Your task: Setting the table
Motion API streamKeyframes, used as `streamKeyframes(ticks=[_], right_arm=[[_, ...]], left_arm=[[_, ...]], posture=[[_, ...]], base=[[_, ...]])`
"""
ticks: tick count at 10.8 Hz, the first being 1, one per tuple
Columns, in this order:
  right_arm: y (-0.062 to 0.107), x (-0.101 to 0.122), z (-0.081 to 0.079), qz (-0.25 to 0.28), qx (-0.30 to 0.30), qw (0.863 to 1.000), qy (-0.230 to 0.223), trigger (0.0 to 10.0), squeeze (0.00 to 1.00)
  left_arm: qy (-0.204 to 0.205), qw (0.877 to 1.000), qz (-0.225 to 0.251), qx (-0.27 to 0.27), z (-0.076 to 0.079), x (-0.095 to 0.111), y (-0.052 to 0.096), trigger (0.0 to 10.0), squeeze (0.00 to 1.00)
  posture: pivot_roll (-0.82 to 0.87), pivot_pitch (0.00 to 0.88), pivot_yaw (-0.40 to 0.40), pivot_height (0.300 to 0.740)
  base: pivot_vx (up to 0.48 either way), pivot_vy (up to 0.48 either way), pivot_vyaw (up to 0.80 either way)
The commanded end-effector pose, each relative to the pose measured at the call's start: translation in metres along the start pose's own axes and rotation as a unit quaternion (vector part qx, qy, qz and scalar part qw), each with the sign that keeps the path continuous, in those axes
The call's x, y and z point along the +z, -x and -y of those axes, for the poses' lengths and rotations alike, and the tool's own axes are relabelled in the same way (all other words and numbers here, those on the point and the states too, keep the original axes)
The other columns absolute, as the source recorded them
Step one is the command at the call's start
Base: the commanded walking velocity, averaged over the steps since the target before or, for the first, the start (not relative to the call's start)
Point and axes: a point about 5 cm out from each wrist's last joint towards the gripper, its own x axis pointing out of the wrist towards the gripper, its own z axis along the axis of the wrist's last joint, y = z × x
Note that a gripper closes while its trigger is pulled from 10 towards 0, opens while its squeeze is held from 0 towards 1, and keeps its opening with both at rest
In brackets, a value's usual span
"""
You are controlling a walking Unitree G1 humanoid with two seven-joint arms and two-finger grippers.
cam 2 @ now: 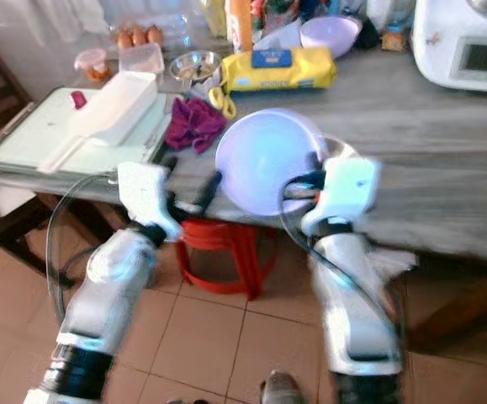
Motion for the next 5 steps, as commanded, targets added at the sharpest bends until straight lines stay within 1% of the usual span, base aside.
streamKeyframes(ticks=[1,5], right_arm=[[0.0006,0.0095,-0.0085,0.022,0.015,1.0,-0.008,10.0,0.0],[0.0009,0.0088,-0.0082,0.021,0.013,1.0,-0.007,10.0,0.0]], left_arm=[[-0.008,1.0,0.003,0.015,-0.0082,0.0034,0.0034,10.0,0.0],[-0.007,1.0,0.003,0.016,-0.0083,0.0034,0.0035,10.0,0.0]], posture=[[-0.21,0.174,0.081,0.74],[-0.21,0.174,0.081,0.74]], base=[[0.349,0.0,0.0],[0.349,0.0,0.0]])
